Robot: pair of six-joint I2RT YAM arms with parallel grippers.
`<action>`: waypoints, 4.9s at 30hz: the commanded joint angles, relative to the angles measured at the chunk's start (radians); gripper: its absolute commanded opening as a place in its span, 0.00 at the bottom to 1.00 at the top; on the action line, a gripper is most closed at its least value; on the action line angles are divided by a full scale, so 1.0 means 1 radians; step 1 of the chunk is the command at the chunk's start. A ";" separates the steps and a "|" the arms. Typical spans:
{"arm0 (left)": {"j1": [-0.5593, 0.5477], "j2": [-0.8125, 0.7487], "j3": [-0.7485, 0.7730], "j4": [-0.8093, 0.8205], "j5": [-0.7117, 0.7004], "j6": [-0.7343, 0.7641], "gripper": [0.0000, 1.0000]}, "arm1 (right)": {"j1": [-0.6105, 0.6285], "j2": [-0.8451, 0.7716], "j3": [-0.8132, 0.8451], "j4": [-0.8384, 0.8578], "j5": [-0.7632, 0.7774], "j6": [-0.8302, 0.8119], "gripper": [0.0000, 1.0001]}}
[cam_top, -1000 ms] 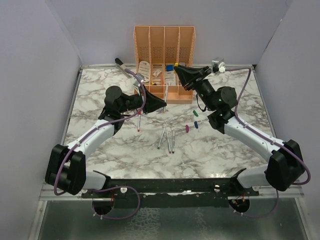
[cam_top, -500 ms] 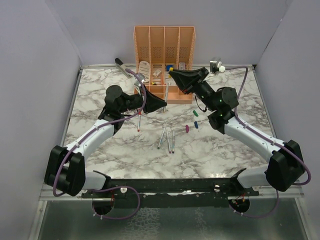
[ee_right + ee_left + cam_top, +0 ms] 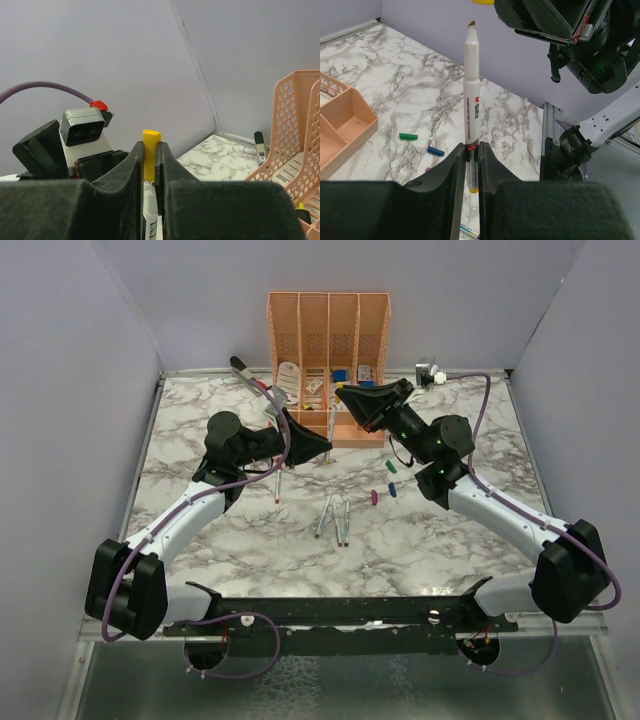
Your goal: Insert the pens into the pen caps
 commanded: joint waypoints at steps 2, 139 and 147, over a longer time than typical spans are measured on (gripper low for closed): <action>-0.003 -0.024 -0.007 0.016 -0.014 0.026 0.00 | -0.002 0.016 -0.009 0.011 -0.028 0.025 0.01; 0.098 0.208 0.170 -0.824 -0.497 0.225 0.00 | 0.115 -0.096 0.185 -0.639 0.525 -0.351 0.45; 0.096 0.297 0.185 -0.845 -0.448 0.173 0.00 | 0.115 -0.085 0.182 -0.653 0.507 -0.337 0.45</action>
